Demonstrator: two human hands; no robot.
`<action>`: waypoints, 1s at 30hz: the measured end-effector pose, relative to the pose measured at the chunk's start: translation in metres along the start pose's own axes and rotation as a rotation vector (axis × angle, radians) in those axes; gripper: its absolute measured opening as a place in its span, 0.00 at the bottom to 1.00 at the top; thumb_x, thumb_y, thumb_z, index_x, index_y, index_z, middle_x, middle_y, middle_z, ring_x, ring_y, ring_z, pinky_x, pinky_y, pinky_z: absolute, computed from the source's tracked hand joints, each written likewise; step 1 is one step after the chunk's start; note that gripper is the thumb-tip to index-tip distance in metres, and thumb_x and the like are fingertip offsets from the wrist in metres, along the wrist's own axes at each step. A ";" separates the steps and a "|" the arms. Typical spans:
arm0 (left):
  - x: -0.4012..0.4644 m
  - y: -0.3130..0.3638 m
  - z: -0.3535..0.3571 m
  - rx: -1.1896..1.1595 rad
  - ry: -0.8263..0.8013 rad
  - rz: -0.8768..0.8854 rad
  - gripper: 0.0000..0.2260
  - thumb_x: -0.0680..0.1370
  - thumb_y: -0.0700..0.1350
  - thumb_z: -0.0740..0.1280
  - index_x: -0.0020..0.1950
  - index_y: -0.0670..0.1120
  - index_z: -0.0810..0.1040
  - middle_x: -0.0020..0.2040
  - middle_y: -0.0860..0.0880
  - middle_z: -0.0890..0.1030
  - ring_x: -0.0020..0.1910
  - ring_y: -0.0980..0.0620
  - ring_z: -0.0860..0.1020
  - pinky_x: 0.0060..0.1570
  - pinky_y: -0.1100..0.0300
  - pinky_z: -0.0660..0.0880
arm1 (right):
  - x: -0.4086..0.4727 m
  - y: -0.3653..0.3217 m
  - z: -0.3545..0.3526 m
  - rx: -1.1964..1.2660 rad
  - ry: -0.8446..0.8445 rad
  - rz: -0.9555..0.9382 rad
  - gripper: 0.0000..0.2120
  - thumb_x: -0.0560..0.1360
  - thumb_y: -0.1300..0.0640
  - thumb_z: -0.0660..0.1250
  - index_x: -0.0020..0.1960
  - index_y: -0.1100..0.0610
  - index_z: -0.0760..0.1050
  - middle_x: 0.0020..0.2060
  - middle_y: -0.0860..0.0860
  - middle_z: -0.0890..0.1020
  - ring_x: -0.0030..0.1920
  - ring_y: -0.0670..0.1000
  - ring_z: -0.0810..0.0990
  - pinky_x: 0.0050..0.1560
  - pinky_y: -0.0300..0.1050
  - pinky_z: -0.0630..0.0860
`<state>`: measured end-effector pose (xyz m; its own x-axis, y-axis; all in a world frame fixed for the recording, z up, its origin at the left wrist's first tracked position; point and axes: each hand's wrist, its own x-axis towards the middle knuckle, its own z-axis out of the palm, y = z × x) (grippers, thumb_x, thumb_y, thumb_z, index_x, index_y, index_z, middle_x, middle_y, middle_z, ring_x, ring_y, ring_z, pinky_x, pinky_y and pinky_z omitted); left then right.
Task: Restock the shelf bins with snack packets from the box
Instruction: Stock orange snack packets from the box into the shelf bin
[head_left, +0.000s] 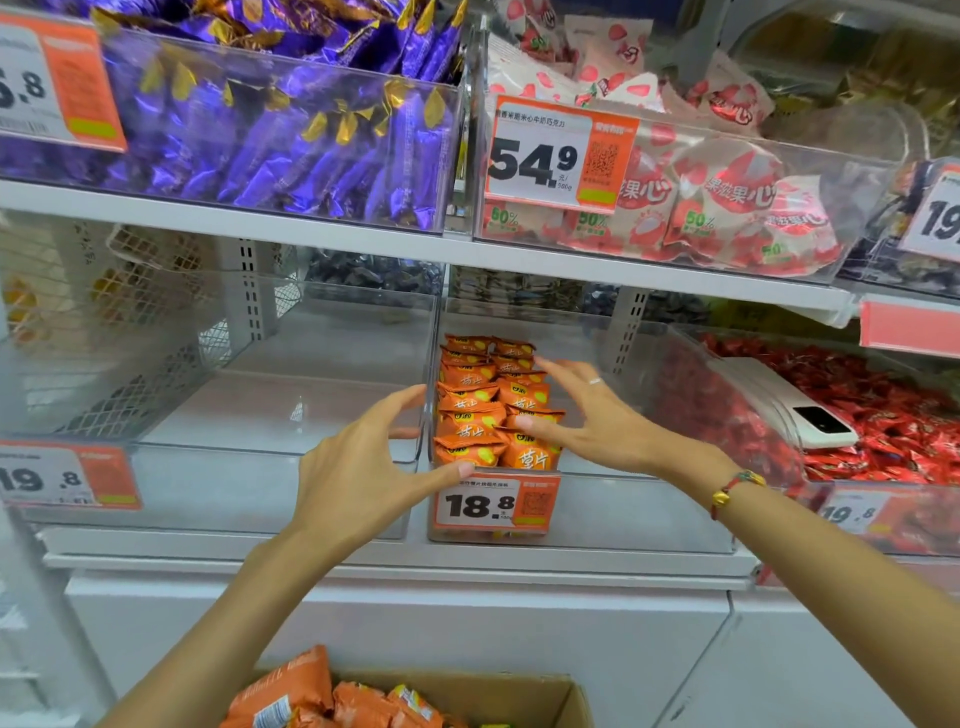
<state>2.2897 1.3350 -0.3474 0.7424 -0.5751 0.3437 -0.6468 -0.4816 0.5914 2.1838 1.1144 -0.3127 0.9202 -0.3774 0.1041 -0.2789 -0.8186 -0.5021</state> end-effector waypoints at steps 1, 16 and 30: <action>-0.001 0.000 0.001 0.006 0.001 -0.002 0.40 0.63 0.71 0.68 0.73 0.62 0.63 0.64 0.61 0.77 0.60 0.58 0.76 0.48 0.62 0.67 | 0.006 0.000 0.005 -0.014 -0.090 0.024 0.47 0.65 0.28 0.59 0.78 0.46 0.50 0.76 0.46 0.52 0.76 0.49 0.55 0.73 0.46 0.60; 0.000 0.001 0.002 -0.014 -0.005 0.004 0.38 0.64 0.70 0.69 0.72 0.62 0.63 0.64 0.62 0.76 0.60 0.57 0.76 0.47 0.63 0.65 | 0.019 0.005 0.019 -0.033 -0.295 0.047 0.50 0.65 0.27 0.56 0.78 0.46 0.41 0.77 0.40 0.41 0.77 0.45 0.43 0.77 0.49 0.46; -0.078 -0.062 0.005 -0.250 0.209 0.130 0.12 0.71 0.50 0.68 0.54 0.58 0.77 0.52 0.60 0.78 0.52 0.61 0.77 0.52 0.57 0.74 | -0.104 -0.020 0.083 -0.114 0.297 -0.316 0.07 0.74 0.52 0.70 0.52 0.47 0.79 0.48 0.41 0.80 0.50 0.42 0.77 0.48 0.42 0.76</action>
<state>2.2707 1.4067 -0.4145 0.6929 -0.4610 0.5544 -0.6949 -0.2216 0.6841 2.1168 1.2062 -0.3849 0.8512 -0.1956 0.4871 -0.0407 -0.9498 -0.3103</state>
